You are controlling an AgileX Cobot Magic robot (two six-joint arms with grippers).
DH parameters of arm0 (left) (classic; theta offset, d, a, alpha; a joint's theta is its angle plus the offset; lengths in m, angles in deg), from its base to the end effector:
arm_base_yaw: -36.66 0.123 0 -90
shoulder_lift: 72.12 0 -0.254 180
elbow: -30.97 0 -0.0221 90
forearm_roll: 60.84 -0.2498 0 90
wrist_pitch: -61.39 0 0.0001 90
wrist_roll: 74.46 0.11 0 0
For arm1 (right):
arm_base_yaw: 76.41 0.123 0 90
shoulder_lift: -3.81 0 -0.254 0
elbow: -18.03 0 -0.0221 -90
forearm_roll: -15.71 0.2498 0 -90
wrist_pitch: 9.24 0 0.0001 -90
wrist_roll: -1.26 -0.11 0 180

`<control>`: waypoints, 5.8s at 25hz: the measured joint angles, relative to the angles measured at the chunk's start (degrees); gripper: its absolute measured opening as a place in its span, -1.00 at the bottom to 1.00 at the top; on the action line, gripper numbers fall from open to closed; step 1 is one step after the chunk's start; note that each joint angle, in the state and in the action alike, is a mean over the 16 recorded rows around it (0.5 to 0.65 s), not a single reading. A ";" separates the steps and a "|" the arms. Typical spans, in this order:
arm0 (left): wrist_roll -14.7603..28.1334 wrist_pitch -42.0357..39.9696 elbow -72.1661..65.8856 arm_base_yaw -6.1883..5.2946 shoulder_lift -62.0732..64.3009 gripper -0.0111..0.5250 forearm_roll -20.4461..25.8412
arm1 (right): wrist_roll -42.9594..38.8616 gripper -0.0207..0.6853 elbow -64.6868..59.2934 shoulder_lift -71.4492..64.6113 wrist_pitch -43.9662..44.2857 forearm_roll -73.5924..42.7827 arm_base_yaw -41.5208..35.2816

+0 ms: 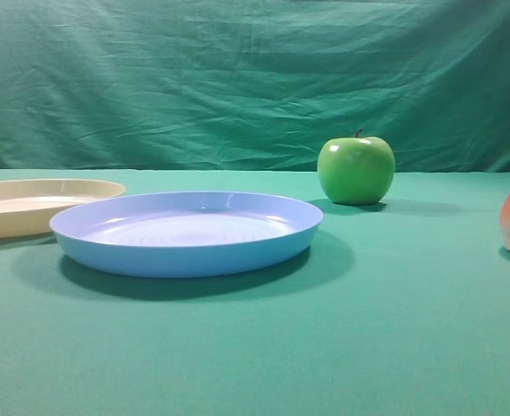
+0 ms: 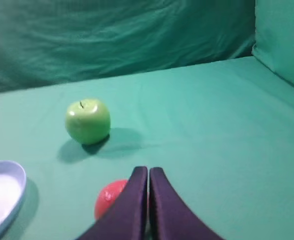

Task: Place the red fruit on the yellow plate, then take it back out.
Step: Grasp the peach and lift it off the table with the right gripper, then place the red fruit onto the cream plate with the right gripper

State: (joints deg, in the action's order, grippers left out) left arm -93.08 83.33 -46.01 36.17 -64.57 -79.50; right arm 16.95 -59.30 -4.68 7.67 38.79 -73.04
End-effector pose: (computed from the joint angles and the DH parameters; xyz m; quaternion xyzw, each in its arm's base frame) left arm 0.1001 0.0123 0.1731 -0.0414 0.7939 0.0386 0.6054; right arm 0.1025 0.0186 0.1790 -0.0151 0.7735 0.0984 0.6259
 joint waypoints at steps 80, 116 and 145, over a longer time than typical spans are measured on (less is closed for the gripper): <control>0.00 0.00 0.00 0.00 0.00 -0.96 0.00 | 15.30 -0.07 49.02 -94.50 16.19 -2.03 6.86; 0.00 0.00 0.00 0.00 0.00 -0.96 0.00 | 14.21 -0.37 113.81 -123.27 32.28 -2.55 39.62; 0.00 0.00 0.00 0.00 0.00 -0.96 0.00 | 22.37 0.75 122.37 -139.76 23.30 5.03 43.55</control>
State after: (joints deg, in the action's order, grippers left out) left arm -93.08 83.33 -46.01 36.17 -64.57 -79.50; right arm 39.32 63.07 -144.43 30.98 43.82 -29.49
